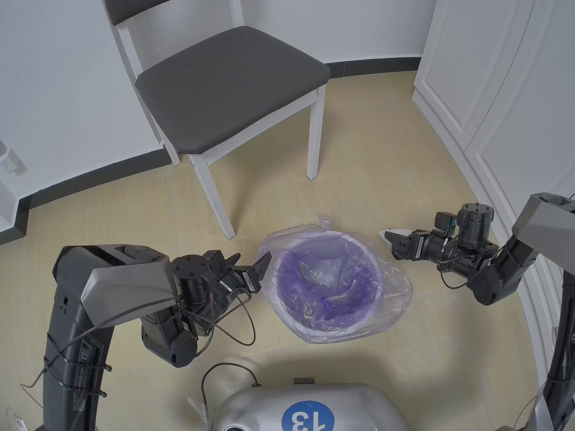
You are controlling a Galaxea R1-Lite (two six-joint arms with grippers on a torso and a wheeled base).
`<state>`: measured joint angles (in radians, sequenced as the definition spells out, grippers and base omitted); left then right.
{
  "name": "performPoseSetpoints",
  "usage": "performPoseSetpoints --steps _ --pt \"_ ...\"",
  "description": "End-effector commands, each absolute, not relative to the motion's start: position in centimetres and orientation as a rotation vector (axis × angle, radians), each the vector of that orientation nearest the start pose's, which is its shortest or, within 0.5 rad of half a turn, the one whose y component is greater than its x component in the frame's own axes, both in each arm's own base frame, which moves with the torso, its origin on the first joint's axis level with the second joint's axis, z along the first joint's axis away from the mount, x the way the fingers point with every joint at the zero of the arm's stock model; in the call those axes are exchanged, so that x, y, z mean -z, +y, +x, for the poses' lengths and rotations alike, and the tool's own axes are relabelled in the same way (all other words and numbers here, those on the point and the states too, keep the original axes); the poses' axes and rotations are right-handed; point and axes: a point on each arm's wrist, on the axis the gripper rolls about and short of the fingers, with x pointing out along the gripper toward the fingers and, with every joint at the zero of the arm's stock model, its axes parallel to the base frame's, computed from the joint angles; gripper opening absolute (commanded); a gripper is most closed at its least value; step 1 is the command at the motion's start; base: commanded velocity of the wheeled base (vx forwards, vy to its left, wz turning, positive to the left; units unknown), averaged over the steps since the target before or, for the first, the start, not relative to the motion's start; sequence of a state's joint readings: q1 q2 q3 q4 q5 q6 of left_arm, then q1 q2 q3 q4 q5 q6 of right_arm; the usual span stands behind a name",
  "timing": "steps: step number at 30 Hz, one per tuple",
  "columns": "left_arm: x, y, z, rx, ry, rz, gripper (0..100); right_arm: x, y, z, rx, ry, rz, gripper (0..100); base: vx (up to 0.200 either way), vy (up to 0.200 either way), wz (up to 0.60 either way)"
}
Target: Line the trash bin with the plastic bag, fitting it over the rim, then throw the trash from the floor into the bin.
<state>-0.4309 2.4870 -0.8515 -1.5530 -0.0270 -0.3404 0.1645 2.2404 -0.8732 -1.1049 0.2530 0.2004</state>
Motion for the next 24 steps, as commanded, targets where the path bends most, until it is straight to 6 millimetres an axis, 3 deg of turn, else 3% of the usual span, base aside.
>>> performPoseSetpoints --steps 1,10,14,24 --pt "1.2 -17.2 37.0 0.444 0.152 -0.319 0 -5.6 6.9 38.7 -0.385 0.296 0.206 100 0.000 0.000 0.00" --pt "2.7 -16.6 37.9 0.422 0.161 -0.320 0 -5.3 6.9 38.9 -0.385 0.302 0.206 100 0.000 0.000 0.00" --pt "4.2 -16.9 38.9 0.409 0.160 -0.341 0 -3.9 7.0 39.4 -0.380 0.328 0.205 100 0.000 0.000 0.00" --pt "3.4 -18.1 40.9 0.370 0.071 -0.457 0 -1.5 7.1 40.2 -0.375 0.369 0.207 100 0.000 0.000 0.00"
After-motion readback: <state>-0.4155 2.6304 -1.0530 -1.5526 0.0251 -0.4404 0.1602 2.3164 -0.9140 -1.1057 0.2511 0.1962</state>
